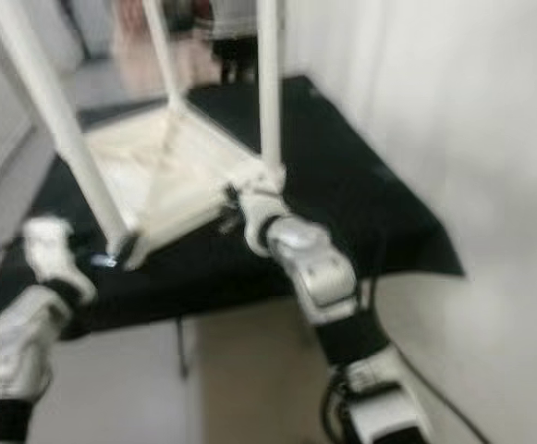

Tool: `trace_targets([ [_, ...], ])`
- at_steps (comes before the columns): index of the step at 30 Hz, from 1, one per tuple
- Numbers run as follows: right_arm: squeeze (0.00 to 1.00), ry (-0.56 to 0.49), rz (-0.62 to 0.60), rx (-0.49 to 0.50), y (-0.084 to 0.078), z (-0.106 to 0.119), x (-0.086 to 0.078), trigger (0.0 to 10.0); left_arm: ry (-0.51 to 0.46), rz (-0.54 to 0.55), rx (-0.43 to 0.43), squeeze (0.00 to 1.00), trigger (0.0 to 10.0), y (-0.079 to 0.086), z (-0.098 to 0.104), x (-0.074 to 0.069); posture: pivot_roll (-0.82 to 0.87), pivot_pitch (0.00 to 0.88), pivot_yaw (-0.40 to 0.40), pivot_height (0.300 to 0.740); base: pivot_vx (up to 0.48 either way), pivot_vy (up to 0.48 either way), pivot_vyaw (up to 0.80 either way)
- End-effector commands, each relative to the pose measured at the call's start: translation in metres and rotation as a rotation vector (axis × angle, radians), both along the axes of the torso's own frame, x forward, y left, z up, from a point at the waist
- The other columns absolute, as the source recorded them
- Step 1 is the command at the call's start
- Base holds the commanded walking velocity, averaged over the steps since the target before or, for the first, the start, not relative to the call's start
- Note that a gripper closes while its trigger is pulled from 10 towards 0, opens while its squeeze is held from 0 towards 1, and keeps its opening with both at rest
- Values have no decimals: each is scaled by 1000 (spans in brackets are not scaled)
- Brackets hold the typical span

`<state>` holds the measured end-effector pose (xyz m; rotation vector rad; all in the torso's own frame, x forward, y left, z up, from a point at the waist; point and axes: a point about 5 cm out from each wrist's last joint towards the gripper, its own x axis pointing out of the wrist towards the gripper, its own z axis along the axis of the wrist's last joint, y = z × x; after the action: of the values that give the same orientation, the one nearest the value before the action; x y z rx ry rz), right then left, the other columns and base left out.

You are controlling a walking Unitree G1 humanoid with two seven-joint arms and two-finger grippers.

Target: Building children table

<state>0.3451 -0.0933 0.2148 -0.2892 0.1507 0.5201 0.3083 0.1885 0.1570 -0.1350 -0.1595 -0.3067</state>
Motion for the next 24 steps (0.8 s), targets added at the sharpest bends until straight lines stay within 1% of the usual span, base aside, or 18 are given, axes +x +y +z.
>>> trace_targets([
  [1,0,-1,16,5,4,1,-2,10000,-27,8,9,0,10000,7,7,-1,-112,95,115,740,0,0,0],
  [5,0,1,14,8,4,0,-2,10000,-64,39,35,0,10000,10,17,1,-105,92,115,740,0,0,0],
  [8,0,5,18,8,5,-2,-2,10000,-75,80,44,0,10000,15,20,3,-104,90,114,740,0,0,0],
  [11,0,10,25,7,7,-5,-4,10000,-71,213,91,0,10000,26,19,8,-104,86,116,740,0,0,0],
  [12,0,10,25,7,7,-5,-4,10000,-71,213,91,0,10000,26,19,8,-104,86,116,740,0,0,0],
  [13,0,11,25,7,7,-5,-4,10000,-62,257,99,0,10000,30,17,8,-103,85,117,740,0,0,0],
  [14,0,12,25,5,7,-6,-4,10000,-30,300,102,0,10000,32,10,9,-105,84,117,740,0,0,0],
  [16,0,13,25,4,7,-7,-5,10000,-19,301,107,0,10000,30,6,8,-107,84,117,740,0,0,0],
  [21,0,14,26,0,7,-8,-5,10000,-26,279,116,0,10000,24,6,7,-104,83,117,740,0,0,0],
  [24,0,14,28,0,8,-9,-5,10000,-29,286,118,0,10000,23,6,8,-104,83,117,740,0,0,0],
])
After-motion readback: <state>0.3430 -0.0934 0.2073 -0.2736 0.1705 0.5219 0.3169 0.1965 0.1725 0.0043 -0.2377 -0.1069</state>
